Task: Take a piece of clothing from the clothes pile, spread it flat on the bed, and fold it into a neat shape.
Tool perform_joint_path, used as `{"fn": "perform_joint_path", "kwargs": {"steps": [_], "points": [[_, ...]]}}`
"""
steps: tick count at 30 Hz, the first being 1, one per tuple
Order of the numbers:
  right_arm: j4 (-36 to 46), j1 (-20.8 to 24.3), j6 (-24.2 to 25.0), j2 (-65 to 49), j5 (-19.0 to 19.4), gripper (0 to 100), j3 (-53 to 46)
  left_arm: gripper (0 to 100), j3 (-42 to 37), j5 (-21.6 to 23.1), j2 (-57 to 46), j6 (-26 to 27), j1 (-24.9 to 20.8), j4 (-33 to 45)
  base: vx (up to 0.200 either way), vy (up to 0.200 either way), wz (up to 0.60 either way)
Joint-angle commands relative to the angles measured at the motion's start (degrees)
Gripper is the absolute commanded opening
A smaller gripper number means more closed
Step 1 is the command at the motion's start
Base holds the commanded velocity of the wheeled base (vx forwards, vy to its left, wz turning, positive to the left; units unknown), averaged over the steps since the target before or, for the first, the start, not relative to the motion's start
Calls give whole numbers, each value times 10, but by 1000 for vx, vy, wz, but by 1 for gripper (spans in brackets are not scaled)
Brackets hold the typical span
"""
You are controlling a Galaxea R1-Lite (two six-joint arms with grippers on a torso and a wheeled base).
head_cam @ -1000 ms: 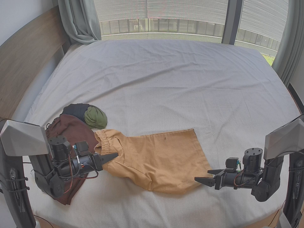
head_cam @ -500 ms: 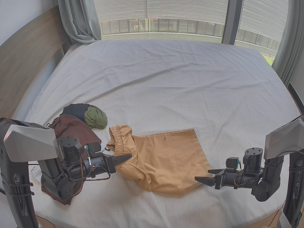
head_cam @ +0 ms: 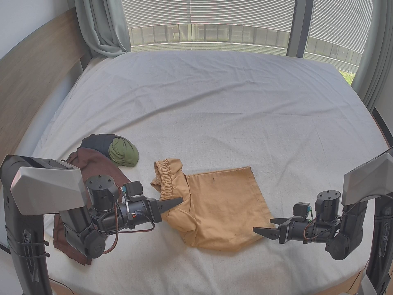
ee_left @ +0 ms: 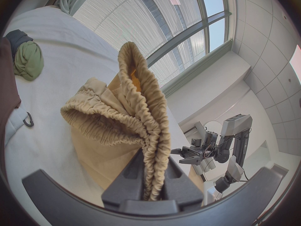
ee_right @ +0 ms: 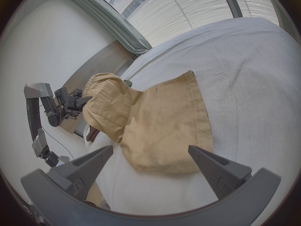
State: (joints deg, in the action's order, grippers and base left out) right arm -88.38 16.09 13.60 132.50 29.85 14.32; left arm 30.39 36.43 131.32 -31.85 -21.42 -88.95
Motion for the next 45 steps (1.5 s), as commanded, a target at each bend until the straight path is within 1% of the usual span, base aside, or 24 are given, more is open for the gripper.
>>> {"fn": "perform_joint_path", "kwargs": {"steps": [1, 6, 11, 15, 21, 22, 26, 29, 37, 45], "points": [[0, 0, 1, 0, -1, 100, 4, 0, 5, 0, 3, -1, -17, -1, 0, 0, 0], [0, -2, 1, 1, -1, 100, 4, 0, 33, -1, 5, -5, -31, -1, 0, 0, 0], [0, -4, 1, 0, -2, 100, 5, 0, 56, -2, 9, -40, -51, -1, 0, 0, 0], [0, -19, 2, 1, -4, 100, 9, 0, 84, -5, 23, -68, -64, -1, 0, 0, 0], [1, -42, 2, 6, -3, 100, 16, 0, 125, -11, 46, -78, -80, 0, 0, 0, 0], [1, -49, 1, 7, -2, 100, 20, 0, 143, -21, 59, -84, -86, 0, 0, 0, 0], [1, -59, 2, 7, 0, 100, 26, 0, 171, -30, 78, -94, -100, 0, 0, 0, 0], [1, -62, 4, 6, 0, 100, 32, 0, 175, -37, 92, -101, -105, 0, 0, 0, 0], [1, -68, 5, 4, 1, 100, 36, 0, 185, -38, 120, -103, -116, 0, 0, 0, 0], [1, -76, 5, 5, -1, 100, 44, 0, 189, -38, 139, -102, -116, 0, 0, 0, 0]]}}
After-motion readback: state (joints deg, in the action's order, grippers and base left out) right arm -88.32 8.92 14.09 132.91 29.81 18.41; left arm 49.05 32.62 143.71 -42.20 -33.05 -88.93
